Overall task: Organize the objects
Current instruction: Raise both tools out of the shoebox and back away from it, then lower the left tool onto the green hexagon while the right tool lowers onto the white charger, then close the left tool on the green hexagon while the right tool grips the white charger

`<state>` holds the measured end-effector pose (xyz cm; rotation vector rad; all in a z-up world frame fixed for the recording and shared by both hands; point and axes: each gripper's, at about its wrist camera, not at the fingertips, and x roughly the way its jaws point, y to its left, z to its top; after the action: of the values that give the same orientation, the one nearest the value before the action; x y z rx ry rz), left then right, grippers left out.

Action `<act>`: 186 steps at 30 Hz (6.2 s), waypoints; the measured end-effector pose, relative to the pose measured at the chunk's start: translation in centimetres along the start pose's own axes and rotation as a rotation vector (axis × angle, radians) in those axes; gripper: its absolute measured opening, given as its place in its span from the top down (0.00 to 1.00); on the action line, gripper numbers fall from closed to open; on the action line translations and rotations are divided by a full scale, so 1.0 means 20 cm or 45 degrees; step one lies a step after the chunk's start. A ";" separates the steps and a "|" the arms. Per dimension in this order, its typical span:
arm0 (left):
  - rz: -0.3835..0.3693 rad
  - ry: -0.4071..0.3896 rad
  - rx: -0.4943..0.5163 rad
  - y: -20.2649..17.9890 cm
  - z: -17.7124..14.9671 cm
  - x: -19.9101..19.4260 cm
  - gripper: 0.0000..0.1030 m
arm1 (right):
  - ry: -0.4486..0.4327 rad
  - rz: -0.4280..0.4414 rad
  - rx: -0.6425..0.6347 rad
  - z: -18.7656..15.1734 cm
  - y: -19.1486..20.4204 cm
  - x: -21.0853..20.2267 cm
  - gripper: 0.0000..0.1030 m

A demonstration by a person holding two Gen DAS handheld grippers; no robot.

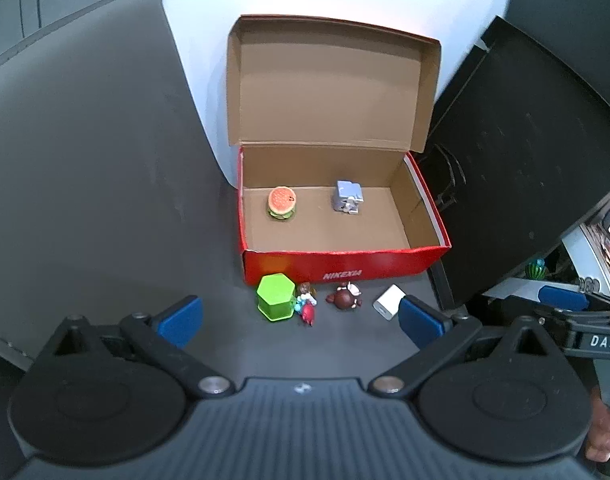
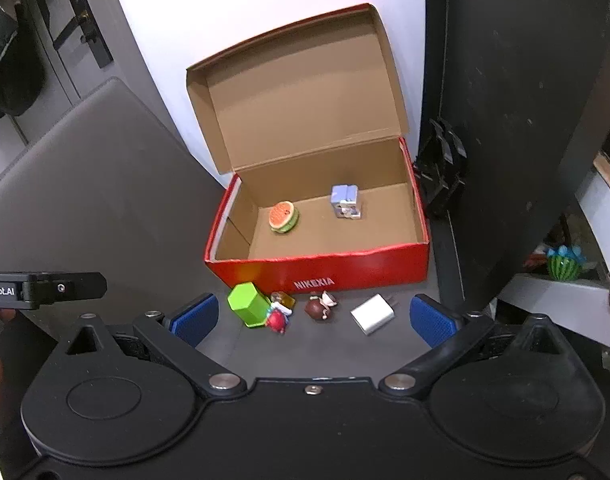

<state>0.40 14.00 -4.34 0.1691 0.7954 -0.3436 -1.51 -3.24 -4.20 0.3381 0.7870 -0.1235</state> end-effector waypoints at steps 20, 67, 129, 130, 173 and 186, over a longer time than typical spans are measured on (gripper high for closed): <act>0.004 0.064 0.002 -0.05 0.00 0.14 0.00 | -0.008 -0.068 0.096 -0.01 -0.13 0.05 0.00; 0.123 0.211 -0.254 0.10 0.03 0.83 0.25 | 0.145 -0.118 0.436 -0.03 -0.35 0.74 0.26; 0.257 0.368 -0.304 0.13 -0.03 1.27 0.43 | 0.312 -0.446 0.143 -0.20 -0.25 1.18 0.56; 0.259 0.369 -0.299 0.12 -0.03 1.28 0.43 | 0.315 -0.448 0.138 -0.21 -0.25 1.18 0.56; 0.187 0.263 -0.176 0.03 -0.05 0.97 0.54 | 0.267 -0.201 0.411 -0.20 -0.31 0.96 0.65; 0.119 0.164 -0.135 -0.03 0.00 0.75 0.54 | 0.135 -0.121 0.404 -0.09 -0.28 0.69 0.65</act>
<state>9.86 9.86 -15.17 0.1293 0.9276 -0.2027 5.67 -7.56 -16.61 0.6115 0.8900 -0.3238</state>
